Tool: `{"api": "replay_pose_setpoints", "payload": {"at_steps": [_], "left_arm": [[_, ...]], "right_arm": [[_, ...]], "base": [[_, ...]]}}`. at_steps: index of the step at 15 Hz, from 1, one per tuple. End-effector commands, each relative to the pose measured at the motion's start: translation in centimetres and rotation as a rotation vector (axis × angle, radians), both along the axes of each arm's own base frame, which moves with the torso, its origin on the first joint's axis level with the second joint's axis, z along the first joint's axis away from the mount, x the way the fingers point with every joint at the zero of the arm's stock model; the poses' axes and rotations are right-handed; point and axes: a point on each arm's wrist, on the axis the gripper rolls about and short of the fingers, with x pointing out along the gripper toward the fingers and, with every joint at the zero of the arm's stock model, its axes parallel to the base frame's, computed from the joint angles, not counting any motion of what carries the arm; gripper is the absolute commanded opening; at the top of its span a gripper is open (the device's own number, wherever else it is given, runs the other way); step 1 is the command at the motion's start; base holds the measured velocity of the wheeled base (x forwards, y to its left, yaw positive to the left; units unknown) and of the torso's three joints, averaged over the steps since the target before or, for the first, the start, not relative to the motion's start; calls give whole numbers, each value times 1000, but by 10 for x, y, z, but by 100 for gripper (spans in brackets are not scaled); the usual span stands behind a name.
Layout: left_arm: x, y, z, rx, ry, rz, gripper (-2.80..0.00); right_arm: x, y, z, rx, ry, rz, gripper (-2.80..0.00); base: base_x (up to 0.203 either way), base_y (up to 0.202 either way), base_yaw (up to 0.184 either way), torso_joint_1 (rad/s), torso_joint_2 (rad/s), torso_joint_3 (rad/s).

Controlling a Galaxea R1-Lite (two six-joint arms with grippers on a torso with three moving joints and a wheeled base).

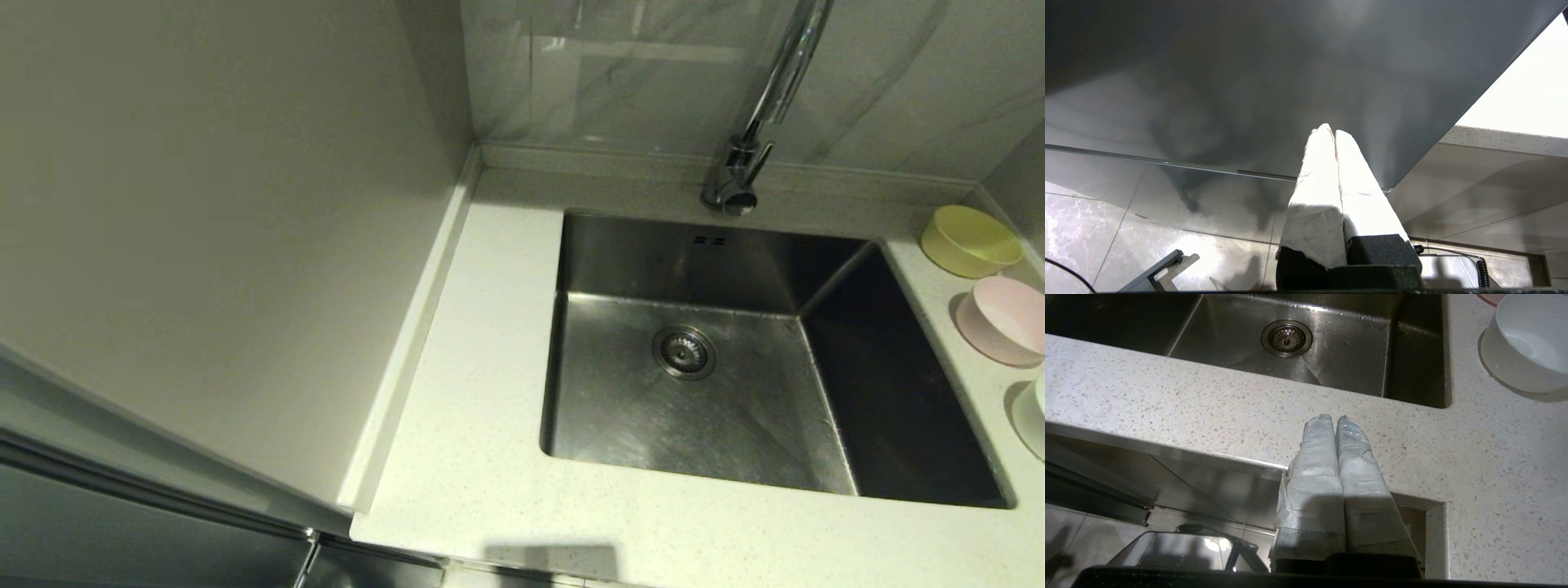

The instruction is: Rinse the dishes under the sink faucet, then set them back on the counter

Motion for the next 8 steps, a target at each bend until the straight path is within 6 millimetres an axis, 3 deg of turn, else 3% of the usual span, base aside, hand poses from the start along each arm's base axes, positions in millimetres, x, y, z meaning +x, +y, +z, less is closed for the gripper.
{"api": "replay_pose_setpoints", "payload": {"at_steps": [1, 8], "left_arm": [[0, 0, 0, -1, -2, 1, -280], [0, 0, 0, -1, -2, 1, -280]], "right_arm": [[0, 0, -1, -1, -1, -2, -280], [0, 0, 0, 1, -4, -5, -280]], "base": [[0, 0, 0, 0, 0, 0], [0, 0, 0, 0, 0, 0]]}}
